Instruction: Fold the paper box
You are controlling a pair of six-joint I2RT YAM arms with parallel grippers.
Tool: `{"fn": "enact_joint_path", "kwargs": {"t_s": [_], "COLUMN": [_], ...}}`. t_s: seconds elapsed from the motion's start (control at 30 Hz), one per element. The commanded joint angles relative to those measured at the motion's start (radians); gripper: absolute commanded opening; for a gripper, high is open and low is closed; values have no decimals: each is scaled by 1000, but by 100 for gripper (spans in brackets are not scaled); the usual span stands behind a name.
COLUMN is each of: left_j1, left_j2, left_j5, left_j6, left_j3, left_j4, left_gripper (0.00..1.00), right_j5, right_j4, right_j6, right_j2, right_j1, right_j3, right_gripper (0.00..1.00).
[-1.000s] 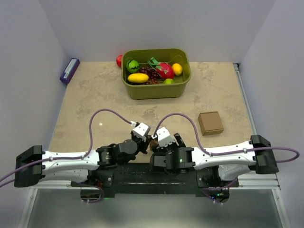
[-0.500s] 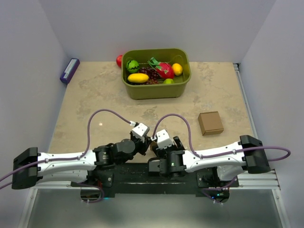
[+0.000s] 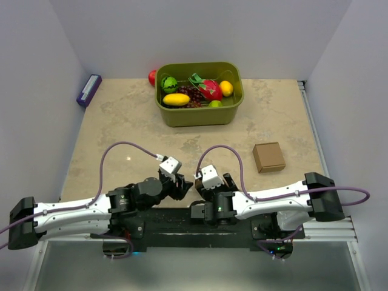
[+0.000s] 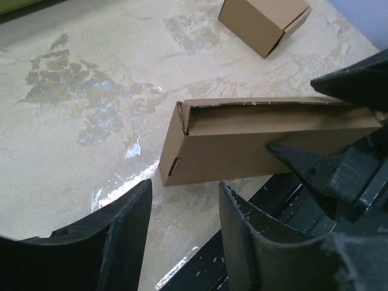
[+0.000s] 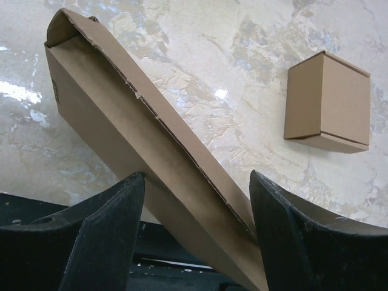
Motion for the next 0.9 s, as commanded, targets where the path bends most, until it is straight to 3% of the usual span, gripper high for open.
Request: {"fn": "enact_joint_path", "kwargs": {"t_s": [0.0,0.17,0.47,0.87], "left_j1": [92,174,267,292], "left_j2": [-32,24,154,284], "left_j5": [56,112,239,310], "left_j6": [-86,-139,-184,-218], "left_j3": [46,123,140,85], "left_j4": [16,38,186,337], "left_gripper": [56,68,71,71], "right_j5": [-13,-16,-20,-33], "right_j4": [24,33,36,16], "right_j6": [73,67,61,69], "right_j2": [-27,-27,-28,-12], "right_j1": [-2,-2,-2,-2], "right_j3": [-40,-43,-42,-27], "right_gripper": [72,72,73,73]}}
